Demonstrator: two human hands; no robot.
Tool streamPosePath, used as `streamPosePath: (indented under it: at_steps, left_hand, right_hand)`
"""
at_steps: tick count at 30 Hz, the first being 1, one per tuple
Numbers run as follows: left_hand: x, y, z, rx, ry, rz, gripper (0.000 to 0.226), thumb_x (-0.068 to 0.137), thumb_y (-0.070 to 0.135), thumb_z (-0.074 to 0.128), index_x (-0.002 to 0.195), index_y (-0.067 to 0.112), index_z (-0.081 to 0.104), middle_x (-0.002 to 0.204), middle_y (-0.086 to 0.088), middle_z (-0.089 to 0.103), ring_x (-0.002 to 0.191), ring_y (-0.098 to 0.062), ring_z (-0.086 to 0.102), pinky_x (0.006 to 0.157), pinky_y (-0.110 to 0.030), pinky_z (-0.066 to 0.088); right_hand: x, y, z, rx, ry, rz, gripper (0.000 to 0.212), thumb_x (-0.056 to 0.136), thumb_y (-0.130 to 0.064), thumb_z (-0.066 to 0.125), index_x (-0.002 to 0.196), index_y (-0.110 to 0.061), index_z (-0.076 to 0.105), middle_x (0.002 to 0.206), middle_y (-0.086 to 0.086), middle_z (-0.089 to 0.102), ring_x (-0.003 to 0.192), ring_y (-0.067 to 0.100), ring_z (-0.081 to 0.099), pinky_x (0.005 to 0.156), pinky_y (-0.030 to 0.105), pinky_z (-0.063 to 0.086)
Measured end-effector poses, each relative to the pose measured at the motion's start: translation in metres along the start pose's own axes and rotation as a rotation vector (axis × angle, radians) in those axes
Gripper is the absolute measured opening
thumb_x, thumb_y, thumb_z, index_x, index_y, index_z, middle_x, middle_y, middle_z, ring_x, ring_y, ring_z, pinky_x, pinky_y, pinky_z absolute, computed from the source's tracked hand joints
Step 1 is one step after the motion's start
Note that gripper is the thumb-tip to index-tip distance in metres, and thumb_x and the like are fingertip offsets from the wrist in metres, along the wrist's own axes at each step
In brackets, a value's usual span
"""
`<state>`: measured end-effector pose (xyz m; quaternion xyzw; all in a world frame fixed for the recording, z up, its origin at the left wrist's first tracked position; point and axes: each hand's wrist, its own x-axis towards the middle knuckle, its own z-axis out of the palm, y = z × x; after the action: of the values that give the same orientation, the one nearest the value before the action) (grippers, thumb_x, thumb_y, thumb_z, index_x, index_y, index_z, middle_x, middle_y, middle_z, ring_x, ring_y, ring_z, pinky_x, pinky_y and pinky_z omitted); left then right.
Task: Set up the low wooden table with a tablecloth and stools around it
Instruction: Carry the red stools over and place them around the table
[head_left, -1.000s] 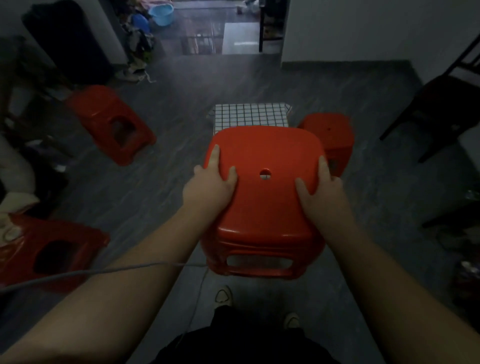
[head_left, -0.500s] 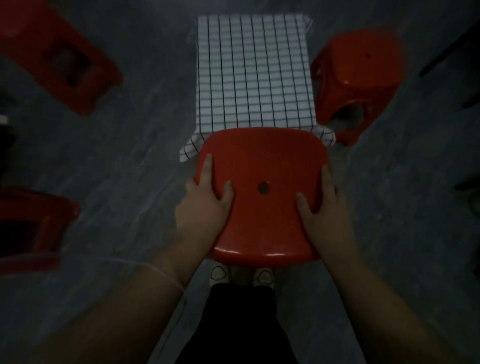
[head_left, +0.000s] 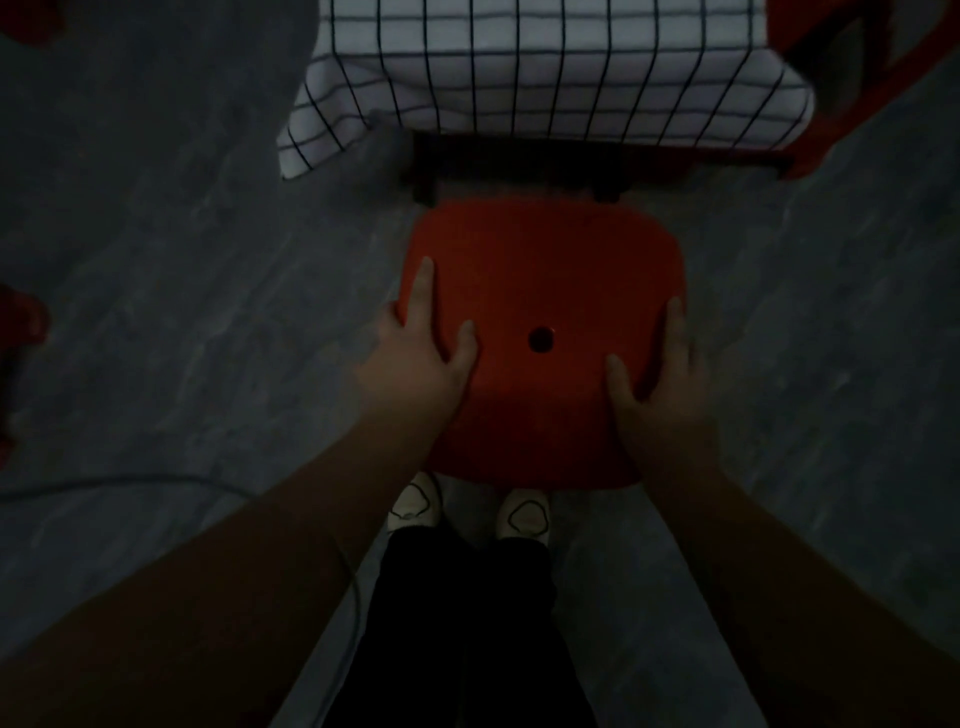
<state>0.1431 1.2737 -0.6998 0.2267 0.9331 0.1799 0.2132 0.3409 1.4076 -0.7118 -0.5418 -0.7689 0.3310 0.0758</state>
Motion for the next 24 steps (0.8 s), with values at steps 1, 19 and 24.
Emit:
streamPosePath:
  at_steps: [1,19,24]
  left_hand:
    - [0.000,-0.002,0.004,-0.014,0.009,0.005,0.071,0.090,0.068,0.038,0.149,0.055,0.000,0.148,-0.009,0.039,0.113,-0.033,0.058,0.088,-0.049,0.052]
    - [-0.052,0.086,-0.274,0.067,-0.128,0.141,0.063,0.094,0.028,0.051,0.152,0.011,0.032,0.141,-0.021,0.049,0.126,-0.037,0.048,0.105,-0.047,0.042]
    - [-0.118,0.134,-0.404,0.162,-0.074,0.333,0.050,0.092,0.027,0.053,0.140,0.015,0.048,0.134,-0.015,0.058,0.121,-0.035,0.053,0.098,-0.047,0.047]
  right_hand:
    - [0.000,0.002,0.003,-0.003,0.007,0.000,0.082,0.091,-0.053,0.056,0.157,-0.037,0.010,0.150,0.009,0.038,0.120,0.008,0.035,0.094,0.022,0.029]
    - [-0.057,-0.232,-0.184,-0.279,-0.152,-0.274,0.059,0.096,-0.034,0.047,0.149,-0.010,0.038,0.143,0.015,0.049,0.132,0.030,0.042,0.111,0.043,0.037]
    - [-0.112,-0.333,-0.289,-0.318,-0.081,-0.483,0.059,0.093,-0.035,0.047,0.149,-0.016,0.040,0.142,0.009,0.051,0.131,0.025,0.043,0.108,0.045,0.040]
